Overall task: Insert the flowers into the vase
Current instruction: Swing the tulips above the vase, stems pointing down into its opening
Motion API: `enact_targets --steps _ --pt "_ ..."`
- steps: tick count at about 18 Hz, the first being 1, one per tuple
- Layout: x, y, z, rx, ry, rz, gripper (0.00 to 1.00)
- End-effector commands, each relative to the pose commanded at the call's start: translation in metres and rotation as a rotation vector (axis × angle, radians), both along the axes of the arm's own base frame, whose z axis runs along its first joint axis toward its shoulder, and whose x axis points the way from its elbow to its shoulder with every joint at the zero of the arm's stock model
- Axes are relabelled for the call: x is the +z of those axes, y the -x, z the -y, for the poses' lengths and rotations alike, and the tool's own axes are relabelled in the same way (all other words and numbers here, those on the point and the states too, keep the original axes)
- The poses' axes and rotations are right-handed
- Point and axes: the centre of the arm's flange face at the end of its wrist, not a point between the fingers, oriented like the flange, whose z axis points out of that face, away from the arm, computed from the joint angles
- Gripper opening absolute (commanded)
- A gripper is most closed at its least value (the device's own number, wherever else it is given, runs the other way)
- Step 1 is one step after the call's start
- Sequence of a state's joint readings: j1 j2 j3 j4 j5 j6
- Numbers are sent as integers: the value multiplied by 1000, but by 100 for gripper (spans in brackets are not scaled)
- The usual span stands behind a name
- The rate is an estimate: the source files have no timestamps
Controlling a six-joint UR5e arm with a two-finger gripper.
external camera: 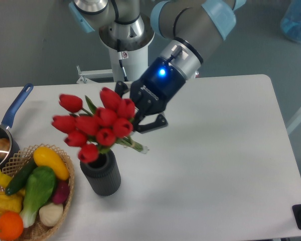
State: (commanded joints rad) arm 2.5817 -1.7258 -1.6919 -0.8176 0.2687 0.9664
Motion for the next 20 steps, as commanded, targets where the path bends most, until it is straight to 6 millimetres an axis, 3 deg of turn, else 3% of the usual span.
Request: enact_targets --steps 4,8,15,20 --pt "6 -12 -2 -26 -28 -2 21" --pt "-1 -27 -12 -57 -17 20 21" --pt "-5 -34 -19 -80 -22 44 21" --pt "-24 -29 -27 -110 -40 106 21"
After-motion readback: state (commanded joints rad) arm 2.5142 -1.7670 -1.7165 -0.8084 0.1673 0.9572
